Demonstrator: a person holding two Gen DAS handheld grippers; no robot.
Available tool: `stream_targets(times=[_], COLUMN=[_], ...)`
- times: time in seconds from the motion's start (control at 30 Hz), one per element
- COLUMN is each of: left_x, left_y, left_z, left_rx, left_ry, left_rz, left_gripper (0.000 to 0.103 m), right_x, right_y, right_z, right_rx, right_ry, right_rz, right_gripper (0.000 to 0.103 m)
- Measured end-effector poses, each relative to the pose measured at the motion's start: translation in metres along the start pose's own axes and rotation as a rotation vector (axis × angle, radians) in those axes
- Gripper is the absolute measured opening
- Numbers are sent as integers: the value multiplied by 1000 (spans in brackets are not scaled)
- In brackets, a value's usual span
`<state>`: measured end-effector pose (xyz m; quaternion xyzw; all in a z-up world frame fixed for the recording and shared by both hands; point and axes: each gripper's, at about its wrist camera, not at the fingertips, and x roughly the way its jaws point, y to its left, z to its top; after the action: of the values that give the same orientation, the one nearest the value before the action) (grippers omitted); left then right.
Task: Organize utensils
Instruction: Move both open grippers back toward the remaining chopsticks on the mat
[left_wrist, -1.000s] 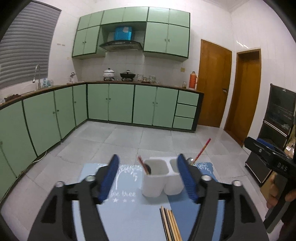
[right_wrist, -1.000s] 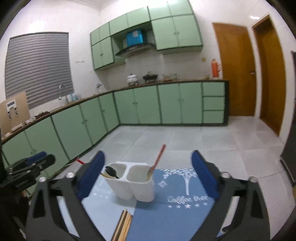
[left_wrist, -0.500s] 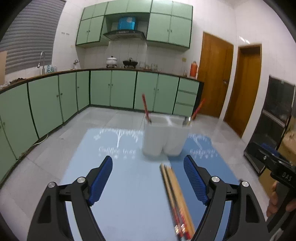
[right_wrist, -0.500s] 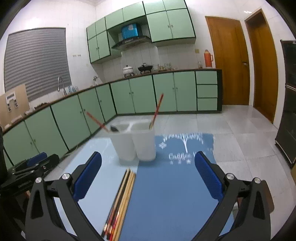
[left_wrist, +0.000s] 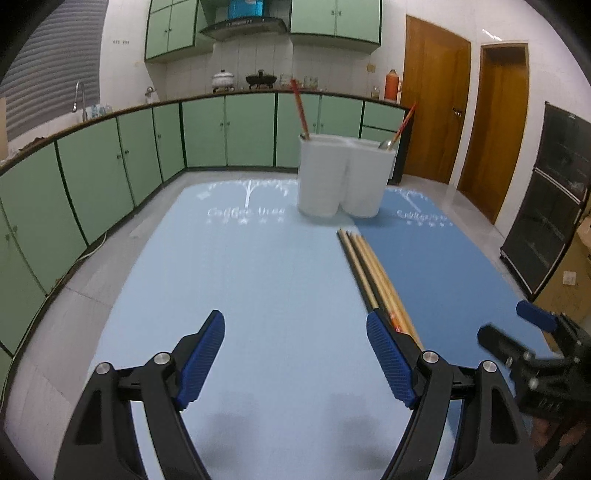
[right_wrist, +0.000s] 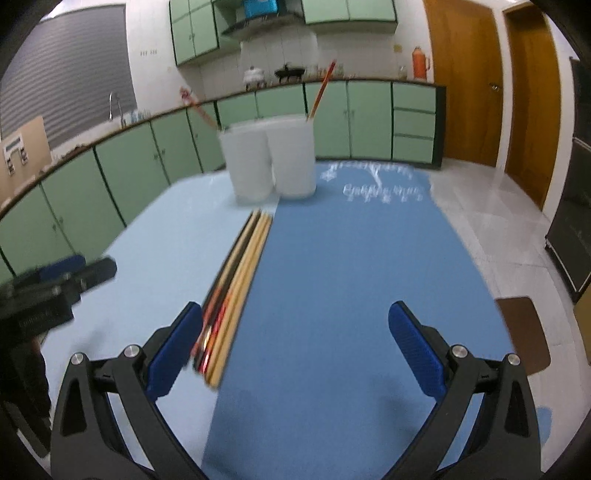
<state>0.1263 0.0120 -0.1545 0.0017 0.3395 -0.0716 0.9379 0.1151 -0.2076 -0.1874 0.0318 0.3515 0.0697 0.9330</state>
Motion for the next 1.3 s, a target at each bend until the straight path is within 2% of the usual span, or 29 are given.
stream_targets(times=[0.23, 0.63, 0.77, 0.93, 1.1, 1.13, 1.2, 1.23, 1.3], left_x=[2, 1, 2, 2, 3, 2, 2, 2, 2], left_y=[3, 7, 5, 5, 2, 1, 0, -1, -1], left_z=[-13, -11, -11, -11, -11, -12, -12, -13, -13], left_rx=[1, -21, -14, -11, -10, -7, 0, 2, 5], left_ry=[34, 45, 50, 54, 58, 58, 60, 60, 62], left_rz=[7, 8, 8, 6, 3, 3, 1, 1, 0], left_gripper=[78, 79, 80, 81, 81, 81, 81, 81, 81], right_x=[9, 22, 23, 21, 16, 16, 19, 21, 23], right_y=[19, 29, 22, 2, -1, 1, 8, 11, 16], right_z=[-24, -32, -29, -23, -23, -25, -27, -27, -27], right_rx=[-80, -168, -154, -106, -80, -83, -101, -109, -114], right_ry=[86, 111, 112, 105, 99, 100, 114, 123, 113], right_rz=[-7, -66, -72, -130, -58, -43, -16, -11, -15], right_gripper=[97, 97, 97, 97, 97, 95, 84, 75, 72])
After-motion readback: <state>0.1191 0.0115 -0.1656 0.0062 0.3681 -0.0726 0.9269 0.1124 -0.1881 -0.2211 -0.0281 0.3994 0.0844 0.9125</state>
